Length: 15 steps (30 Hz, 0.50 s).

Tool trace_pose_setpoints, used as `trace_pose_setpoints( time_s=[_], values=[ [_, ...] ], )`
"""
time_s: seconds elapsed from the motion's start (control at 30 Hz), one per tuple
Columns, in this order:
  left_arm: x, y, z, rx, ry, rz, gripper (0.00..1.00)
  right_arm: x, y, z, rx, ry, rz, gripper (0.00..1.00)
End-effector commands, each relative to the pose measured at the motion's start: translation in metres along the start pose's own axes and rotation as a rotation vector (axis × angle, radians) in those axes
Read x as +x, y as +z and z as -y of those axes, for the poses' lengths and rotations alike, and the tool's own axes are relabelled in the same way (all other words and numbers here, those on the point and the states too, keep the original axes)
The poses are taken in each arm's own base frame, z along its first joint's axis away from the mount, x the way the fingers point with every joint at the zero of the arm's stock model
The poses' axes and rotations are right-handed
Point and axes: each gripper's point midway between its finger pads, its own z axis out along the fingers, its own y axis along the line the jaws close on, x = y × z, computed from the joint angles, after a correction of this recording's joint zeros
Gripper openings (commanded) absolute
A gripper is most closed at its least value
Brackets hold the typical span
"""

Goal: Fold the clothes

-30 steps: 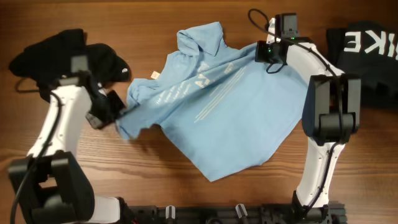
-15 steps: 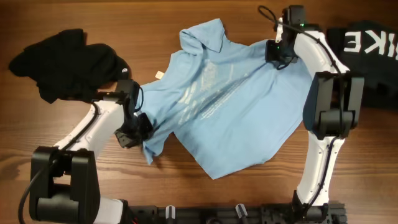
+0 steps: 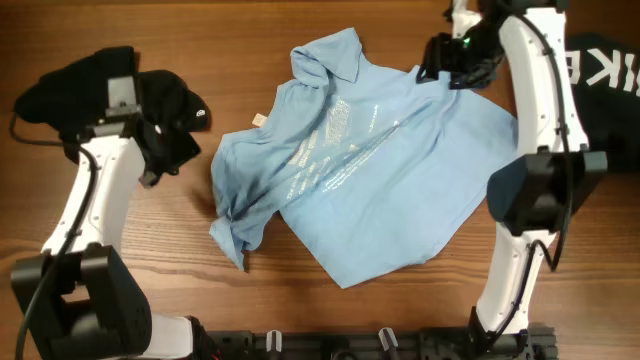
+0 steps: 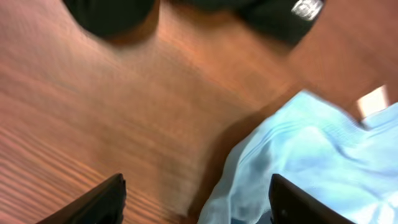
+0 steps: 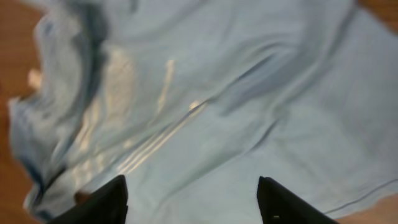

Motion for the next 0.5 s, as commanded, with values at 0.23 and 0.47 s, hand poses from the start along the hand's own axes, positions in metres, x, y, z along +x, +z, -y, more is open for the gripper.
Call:
trace_pose_setpoints(
  time_s=[0.23, 0.47],
  values=[
    [-0.011, -0.043, 0.052, 0.296, 0.189, -0.011, 0.86, 0.056, -0.096, -0.1, 0.047, -0.074, 0.219, 0.55],
    [-0.016, -0.045, 0.059, 0.313, 0.457, 0.057, 0.91, 0.15, -0.053, -0.12, 0.106, -0.006, 0.009, 0.58]
  ],
)
